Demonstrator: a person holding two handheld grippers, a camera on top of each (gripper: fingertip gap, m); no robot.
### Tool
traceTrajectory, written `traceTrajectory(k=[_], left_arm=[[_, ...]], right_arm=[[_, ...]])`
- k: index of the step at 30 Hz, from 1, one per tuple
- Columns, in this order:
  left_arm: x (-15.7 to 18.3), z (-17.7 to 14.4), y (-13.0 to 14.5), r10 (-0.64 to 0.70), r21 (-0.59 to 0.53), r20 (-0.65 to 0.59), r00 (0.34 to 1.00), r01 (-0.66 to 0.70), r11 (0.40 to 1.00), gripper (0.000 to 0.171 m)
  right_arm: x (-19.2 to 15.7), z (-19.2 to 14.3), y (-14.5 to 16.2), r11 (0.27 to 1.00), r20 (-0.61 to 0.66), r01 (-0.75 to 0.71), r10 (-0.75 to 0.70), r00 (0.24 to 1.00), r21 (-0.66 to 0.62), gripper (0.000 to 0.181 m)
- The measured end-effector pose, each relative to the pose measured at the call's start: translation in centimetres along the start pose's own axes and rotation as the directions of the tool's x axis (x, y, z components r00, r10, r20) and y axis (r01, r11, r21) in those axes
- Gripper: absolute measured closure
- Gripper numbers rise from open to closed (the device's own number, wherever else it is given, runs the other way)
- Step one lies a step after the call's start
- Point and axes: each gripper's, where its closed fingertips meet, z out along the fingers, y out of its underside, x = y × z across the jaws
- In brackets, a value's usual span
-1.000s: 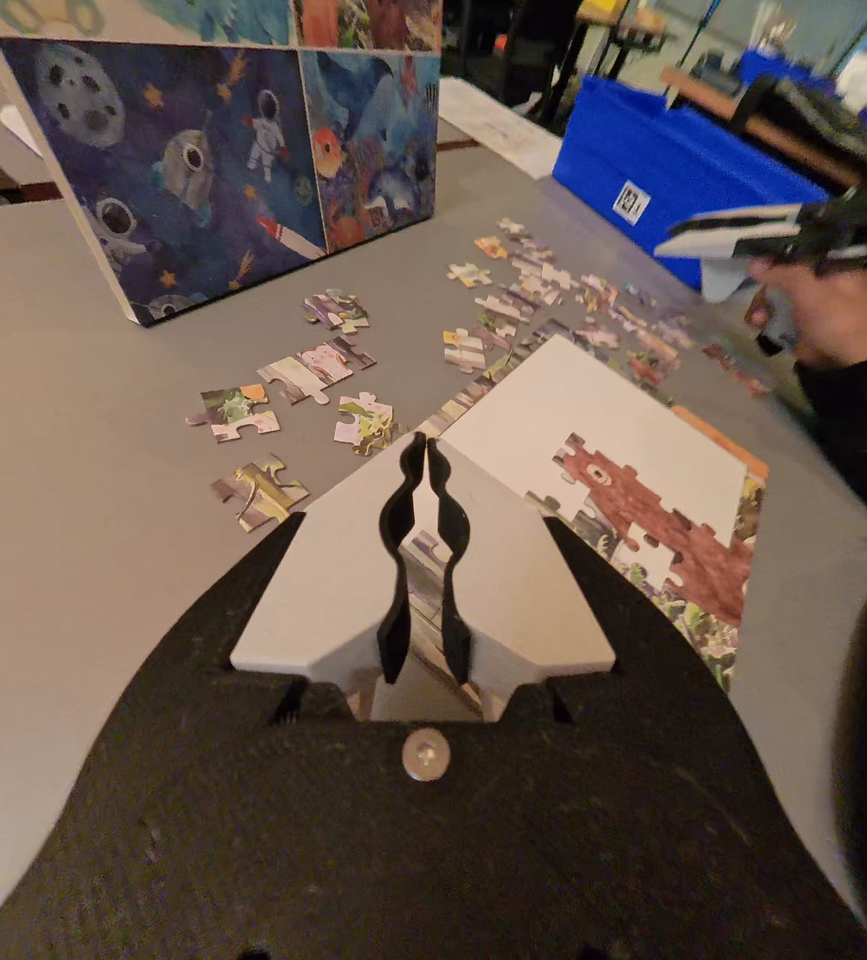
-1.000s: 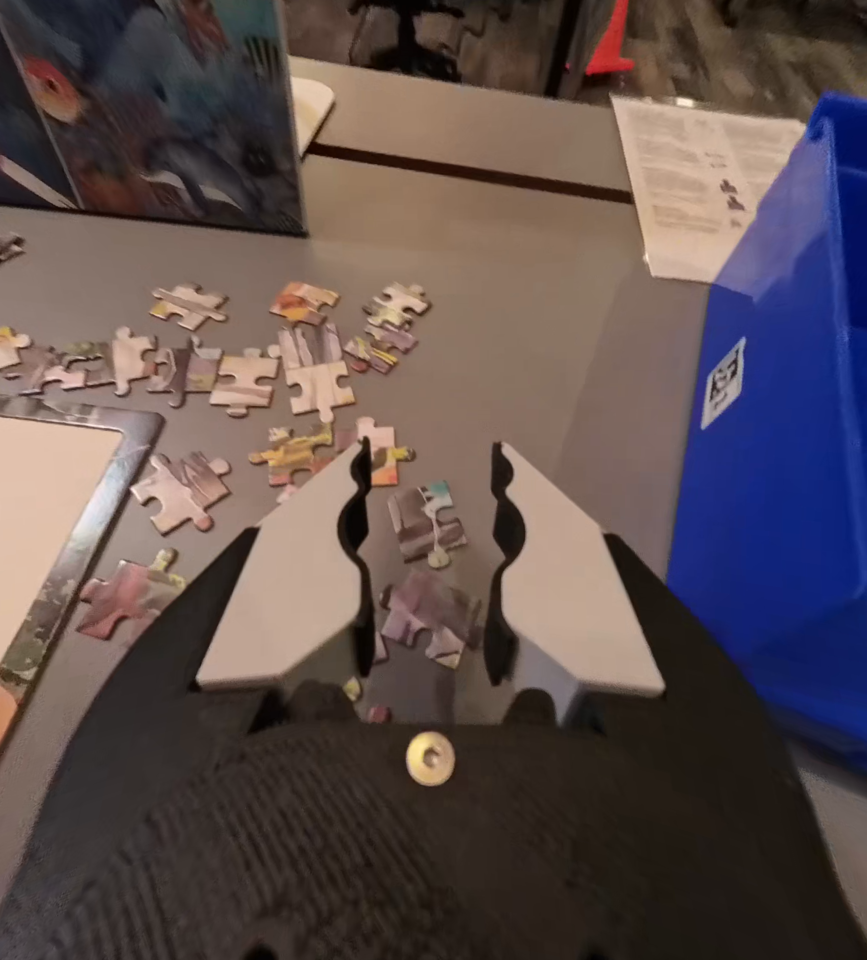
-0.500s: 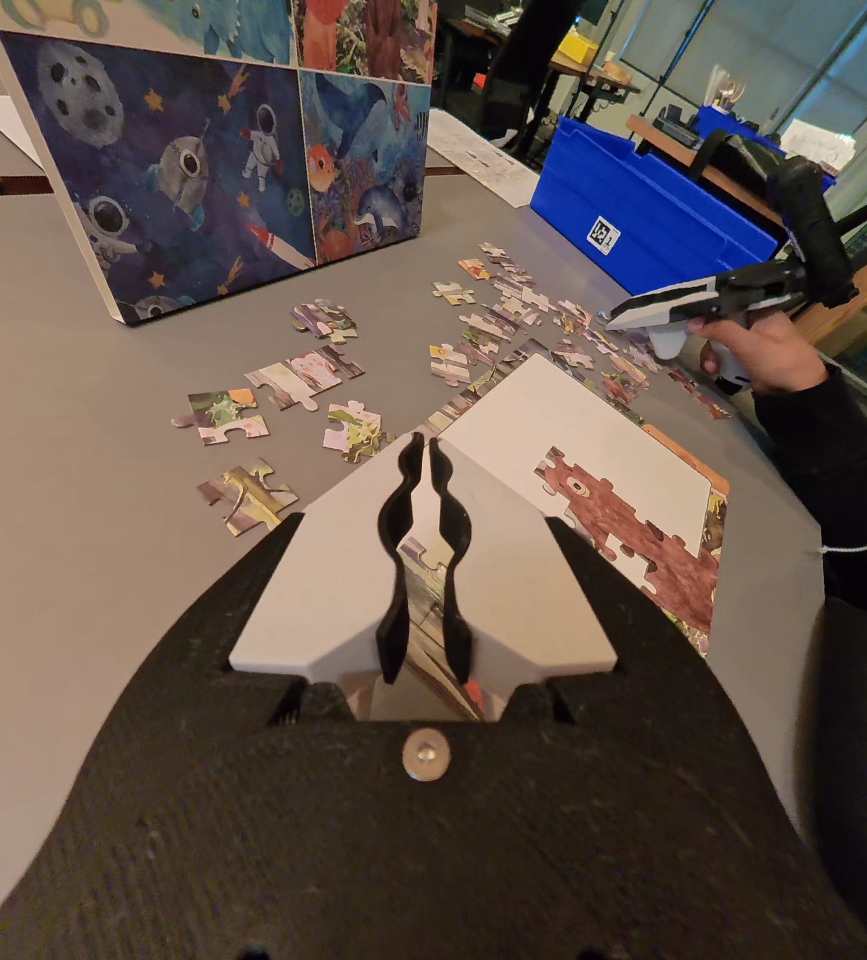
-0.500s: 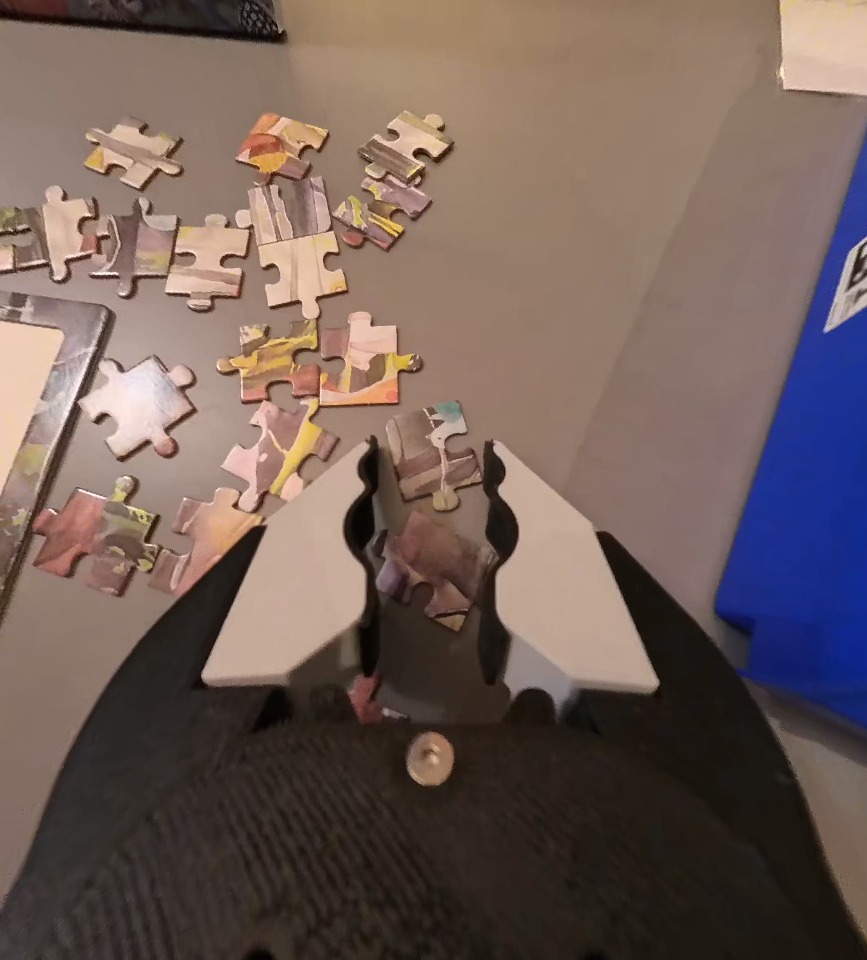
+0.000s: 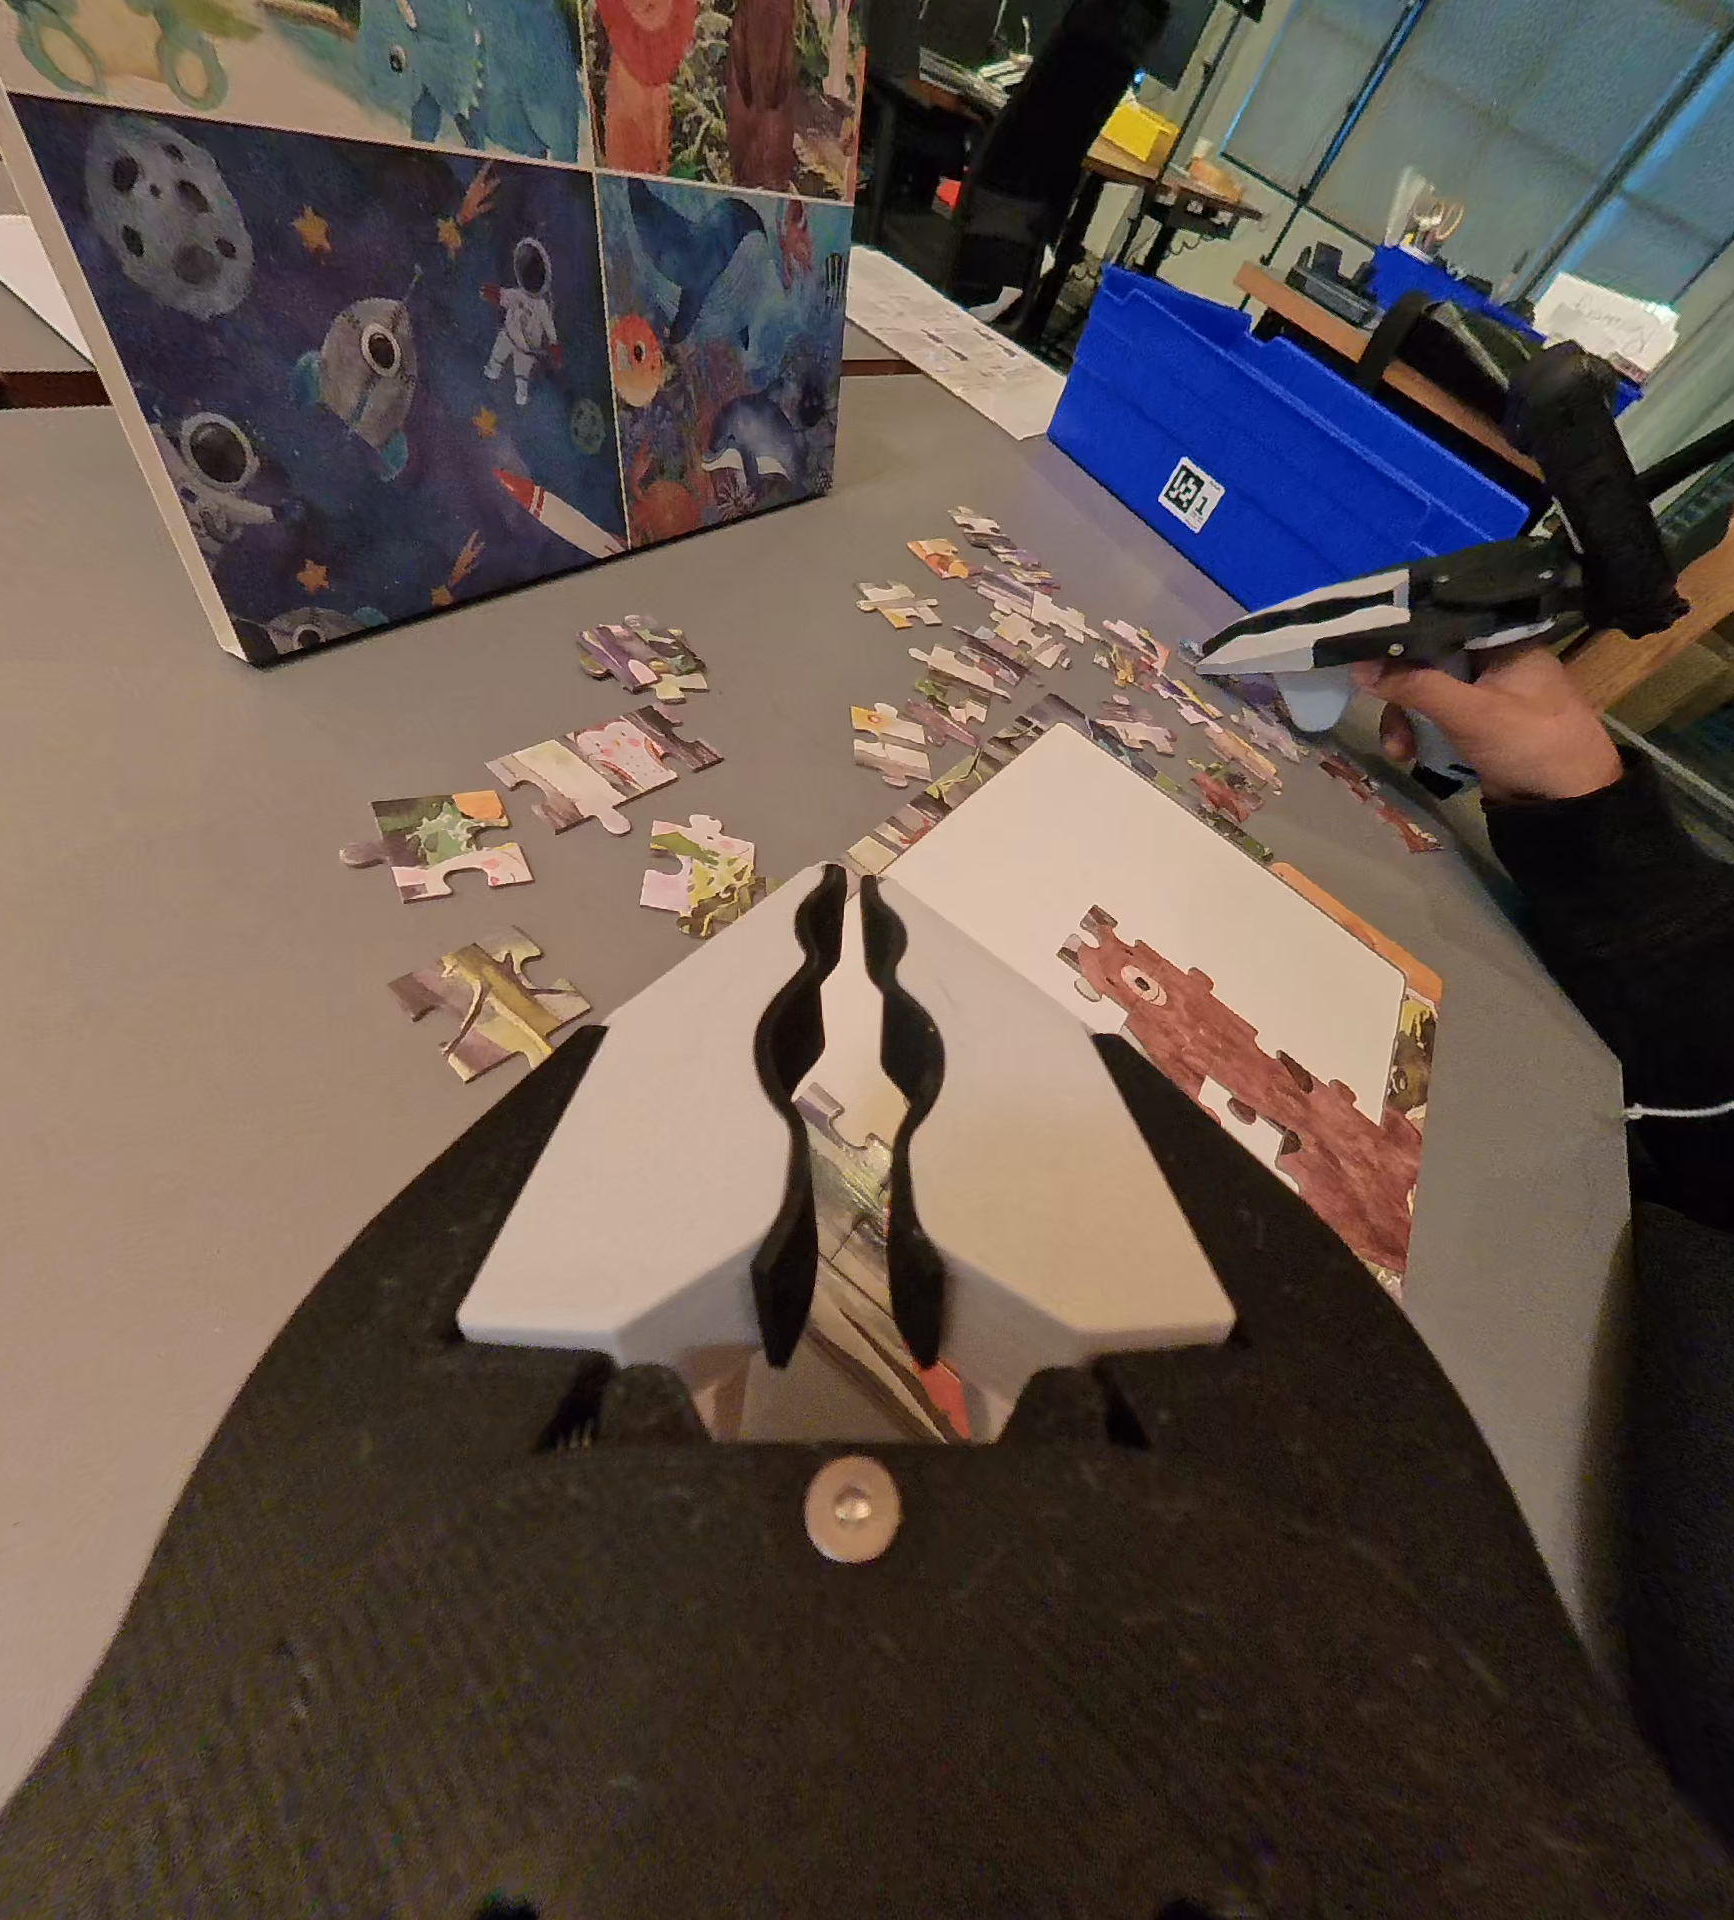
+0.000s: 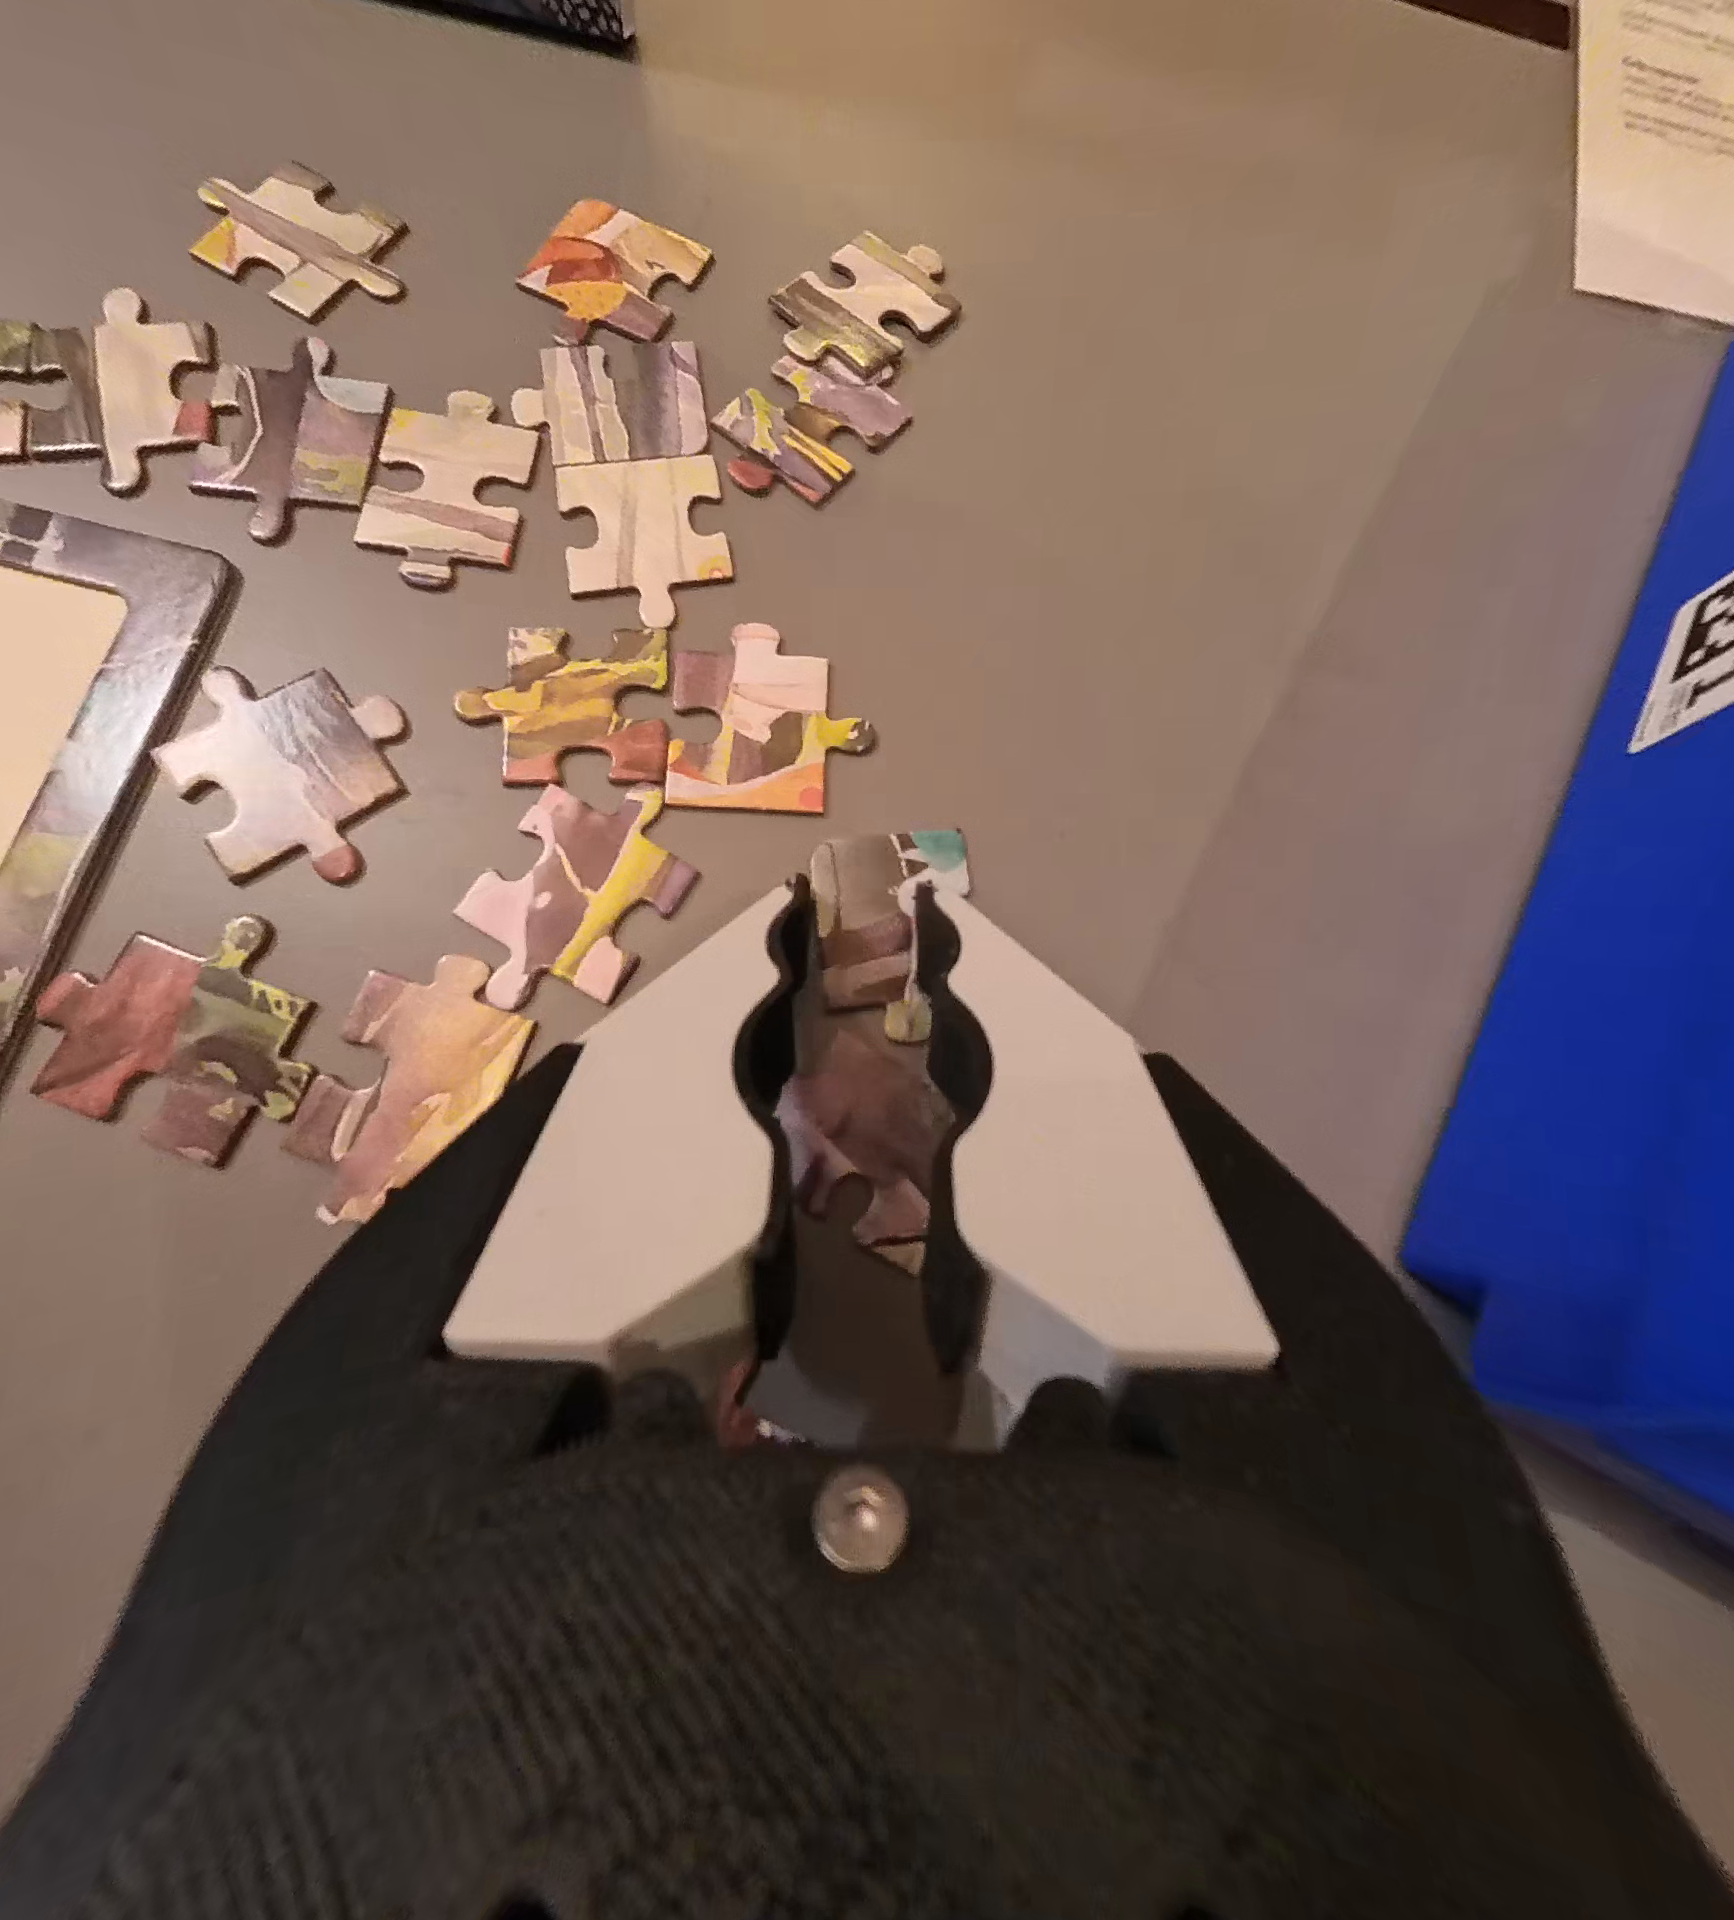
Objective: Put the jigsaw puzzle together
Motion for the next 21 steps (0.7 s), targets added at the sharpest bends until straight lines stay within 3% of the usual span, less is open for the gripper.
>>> traceTrajectory(k=[9, 10, 13, 17, 21], left_arm=[[0.2, 0.1, 0.1, -0.003, -0.001, -0.012, 1.0, 0.003, 1.0, 0.17], [0.2, 0.1, 0.0, -0.003, -0.001, -0.013, 1.0, 0.003, 1.0, 0.17], [0.3, 0.1, 0.1, -0.003, 0.0, -0.016, 1.0, 0.003, 1.0, 0.169], [0.4, 0.2, 0.1, -0.004, -0.001, -0.021, 1.0, 0.004, 1.0, 0.169], [0.4, 0.3, 0.1, -0.002, -0.003, -0.024, 1.0, 0.002, 1.0, 0.169]], right_arm=[[-0.1, 0.1, -0.1, 1.0, 0.011, -0.009, 0.009, 1.0, 0.006, 0.165], [-0.2, 0.1, -0.1, 1.0, 0.012, -0.011, 0.011, 1.0, 0.009, 0.162], [0.8, -0.3, -1.0, 0.998, -0.036, -0.031, 0.033, 0.999, 0.061, 0.131], [2.2, -1.8, -2.7, 0.98, -0.098, -0.062, 0.082, 0.992, 0.188, 0.115], [3.0, -3.6, -4.5, 0.946, -0.143, -0.059, 0.11, 0.984, 0.319, 0.113]])
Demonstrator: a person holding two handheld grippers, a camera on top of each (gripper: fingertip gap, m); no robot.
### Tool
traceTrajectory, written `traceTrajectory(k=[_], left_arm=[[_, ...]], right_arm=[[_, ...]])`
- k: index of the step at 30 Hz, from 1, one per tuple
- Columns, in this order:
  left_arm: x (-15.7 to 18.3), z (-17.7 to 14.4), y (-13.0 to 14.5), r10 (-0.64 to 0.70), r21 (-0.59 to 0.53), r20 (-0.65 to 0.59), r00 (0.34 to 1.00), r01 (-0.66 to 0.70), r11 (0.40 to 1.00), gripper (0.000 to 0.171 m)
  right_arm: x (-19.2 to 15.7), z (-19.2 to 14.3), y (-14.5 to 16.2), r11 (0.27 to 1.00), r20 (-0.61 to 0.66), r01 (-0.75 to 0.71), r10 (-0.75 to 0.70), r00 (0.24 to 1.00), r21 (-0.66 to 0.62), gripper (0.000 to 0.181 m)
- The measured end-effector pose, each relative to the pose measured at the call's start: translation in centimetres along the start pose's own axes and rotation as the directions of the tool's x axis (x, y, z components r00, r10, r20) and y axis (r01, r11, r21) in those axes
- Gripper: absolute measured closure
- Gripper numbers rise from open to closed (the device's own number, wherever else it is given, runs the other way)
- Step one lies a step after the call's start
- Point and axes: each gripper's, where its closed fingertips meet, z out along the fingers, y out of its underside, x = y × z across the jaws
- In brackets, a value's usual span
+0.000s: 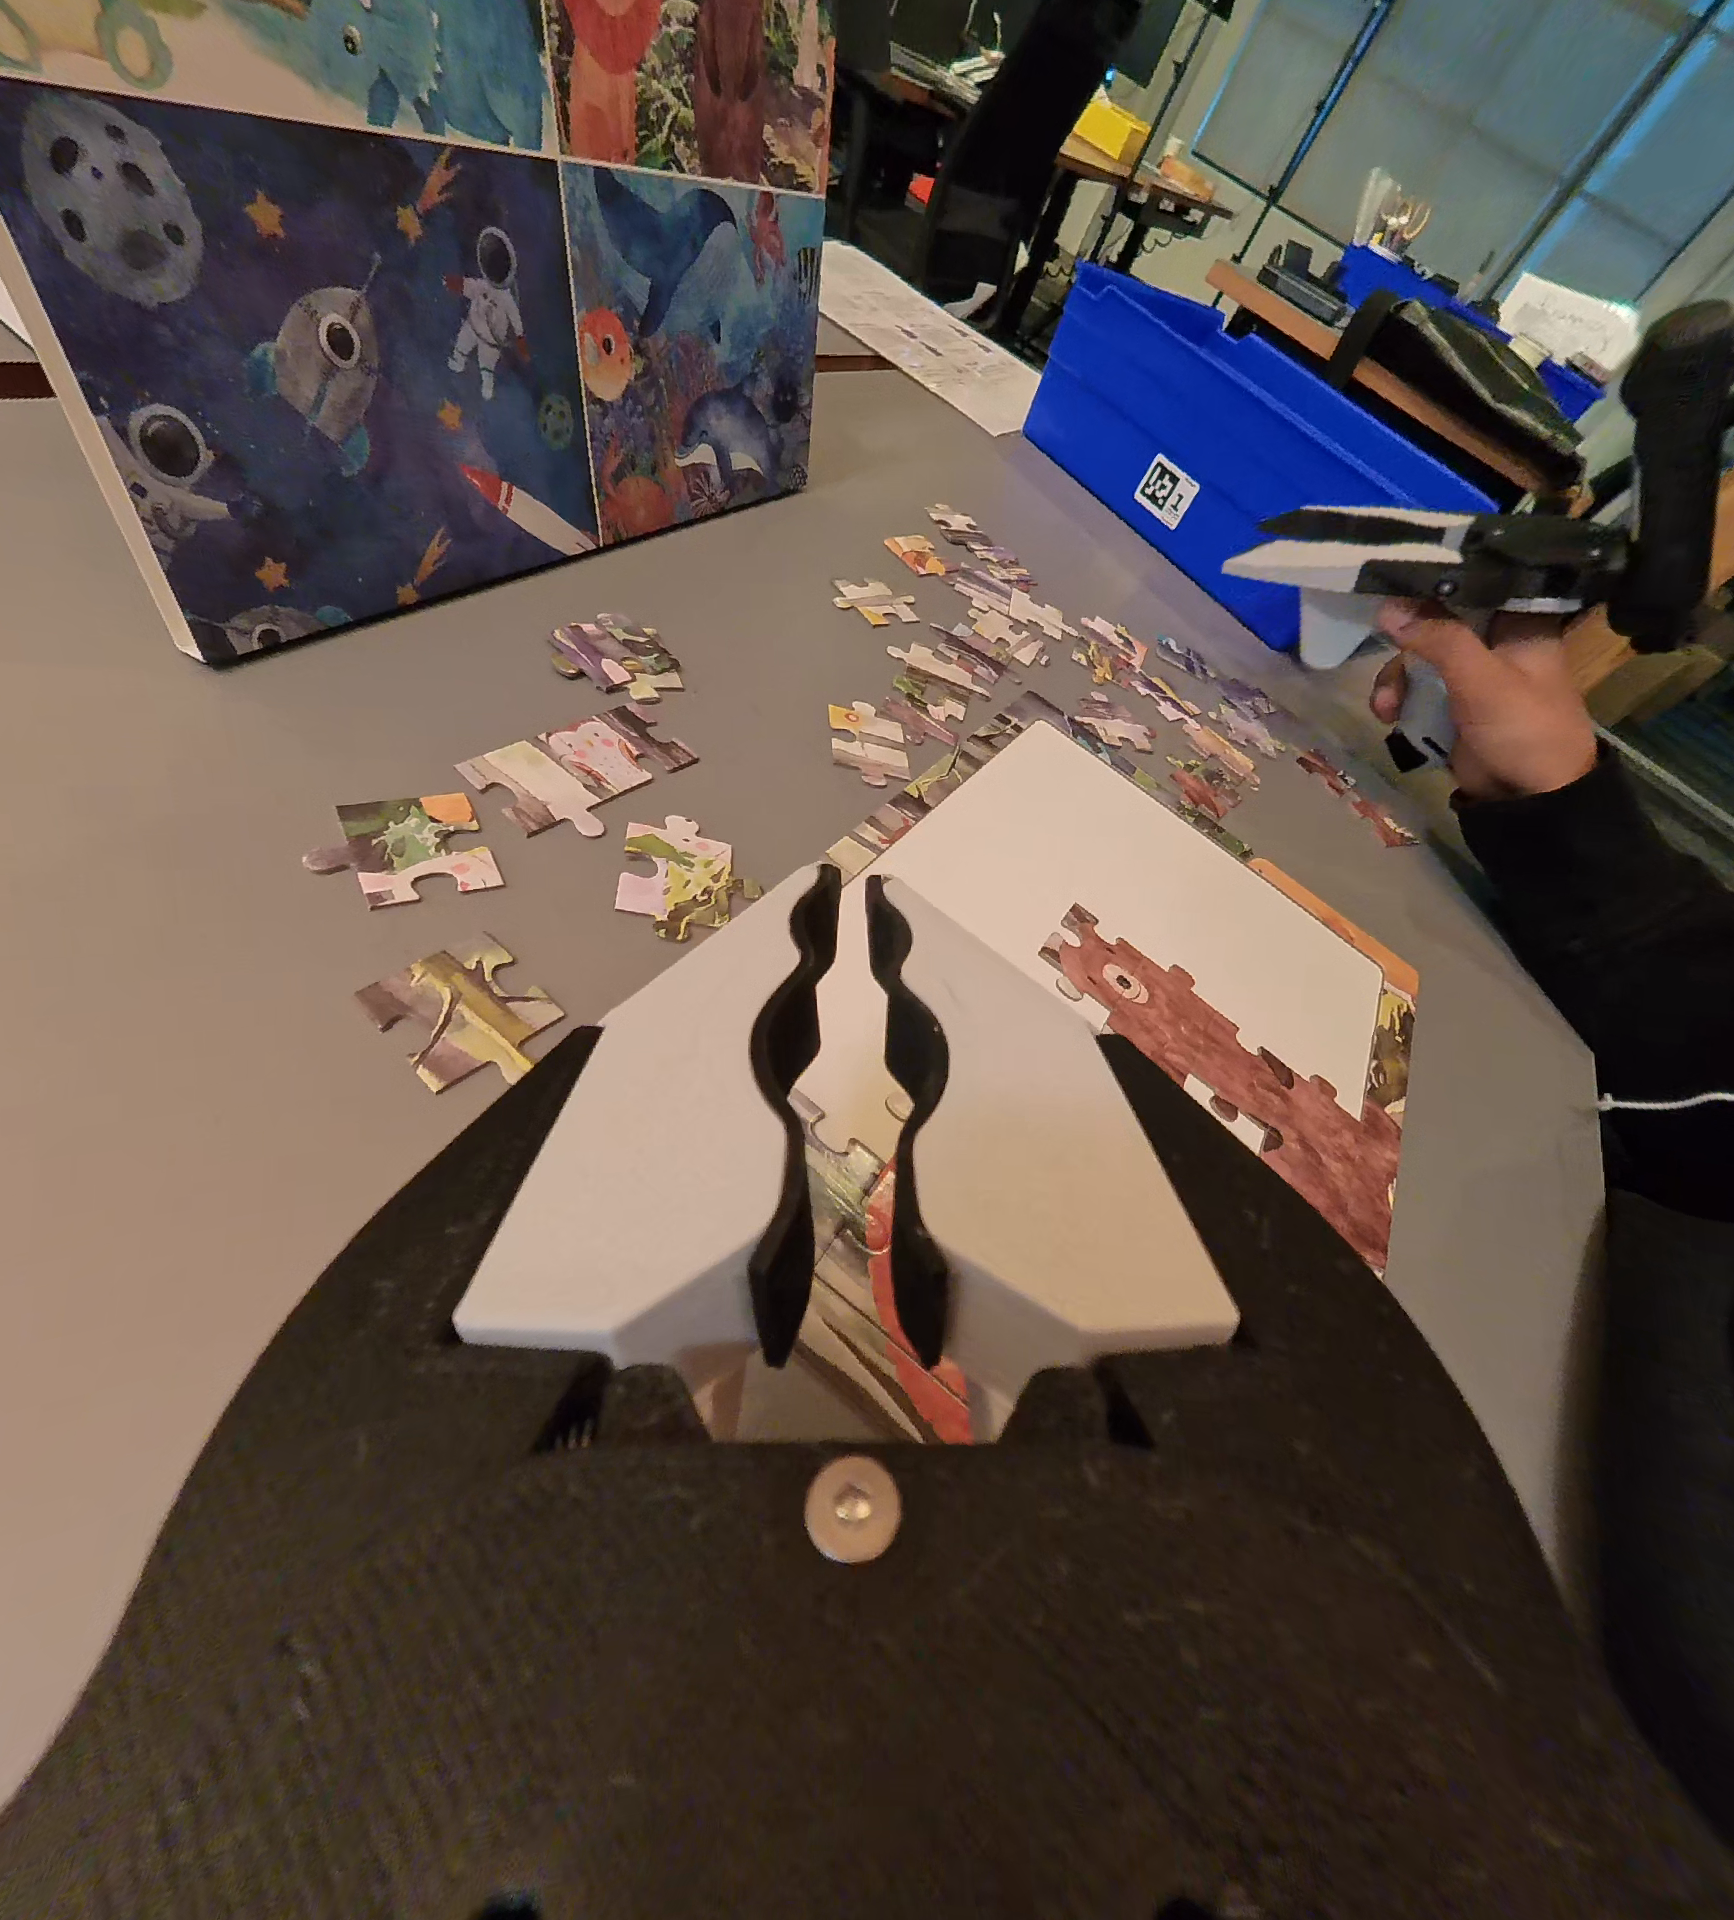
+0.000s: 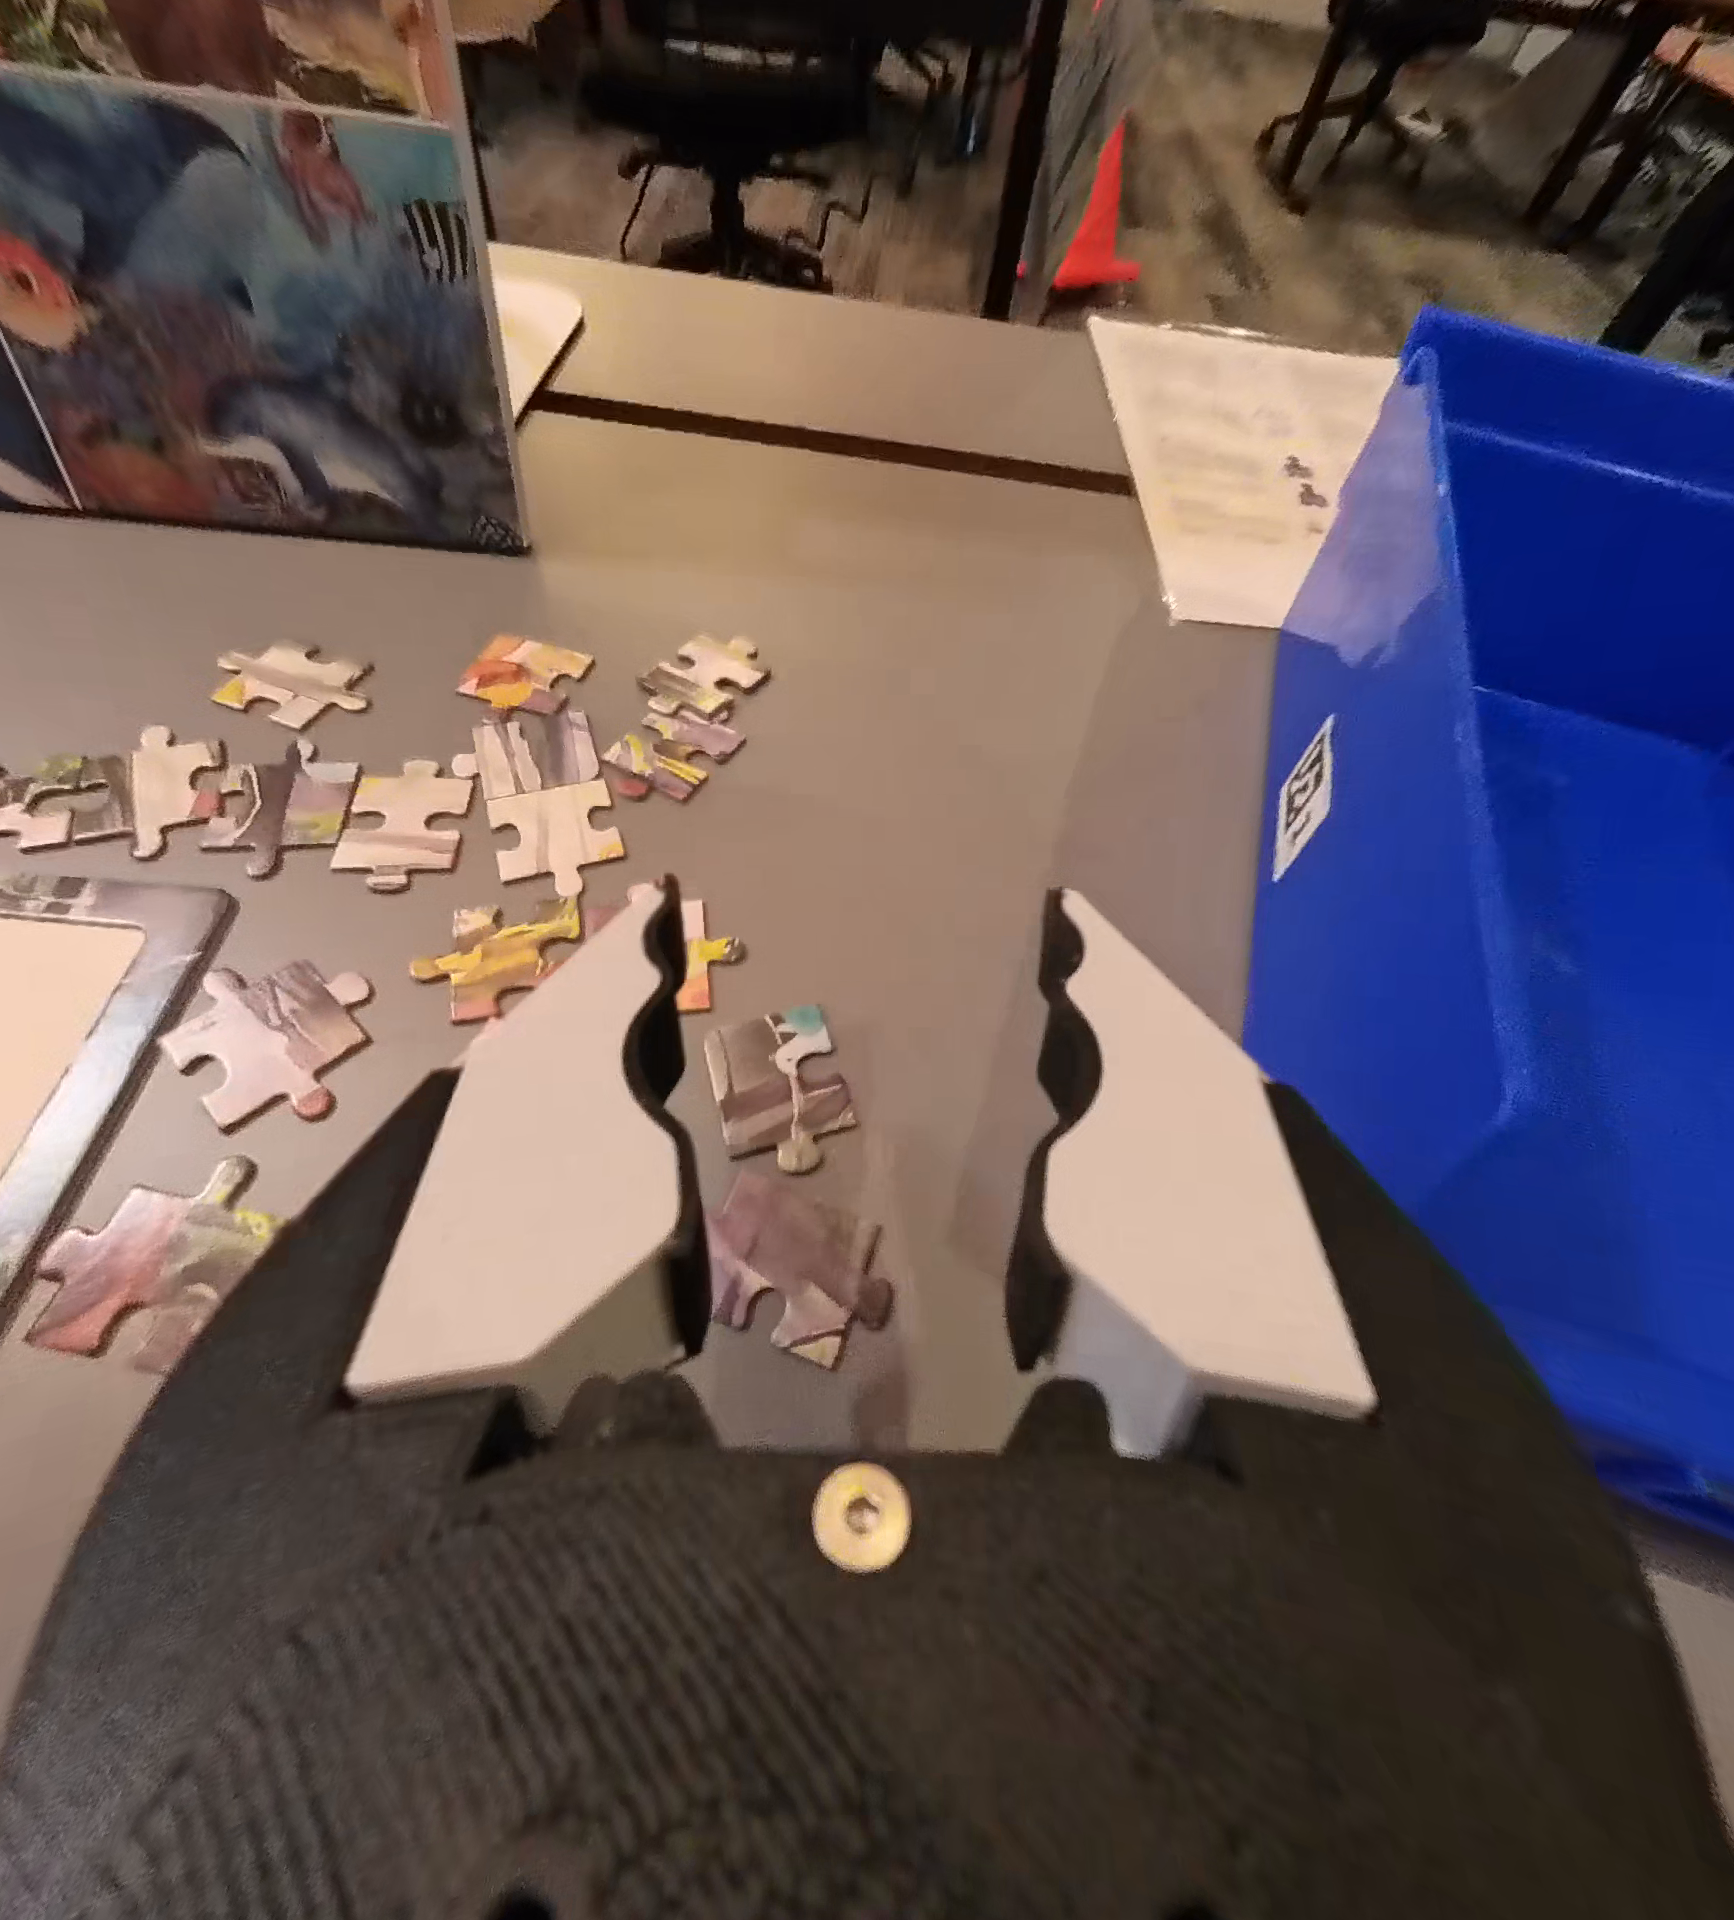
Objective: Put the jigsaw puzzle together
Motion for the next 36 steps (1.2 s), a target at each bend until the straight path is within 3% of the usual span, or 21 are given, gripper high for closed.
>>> traceTrajectory(k=[13, 36], left_arm=[[0.2, 0.1, 0.0, 0.004, 0.001, -0.006, 1.0, -0.004, 1.0, 0.168], [0.3, 0.1, 0.0, 0.0, 0.0, -0.014, 1.0, 0.0, 1.0, 0.168]], right_arm=[[-0.2, 0.8, 3.4, 0.985, 0.039, -0.072, 0.079, 0.996, -0.157, 0.12], [-1.0, 1.2, 4.1, 0.98, 0.078, -0.048, 0.064, 0.995, -0.194, 0.124]])
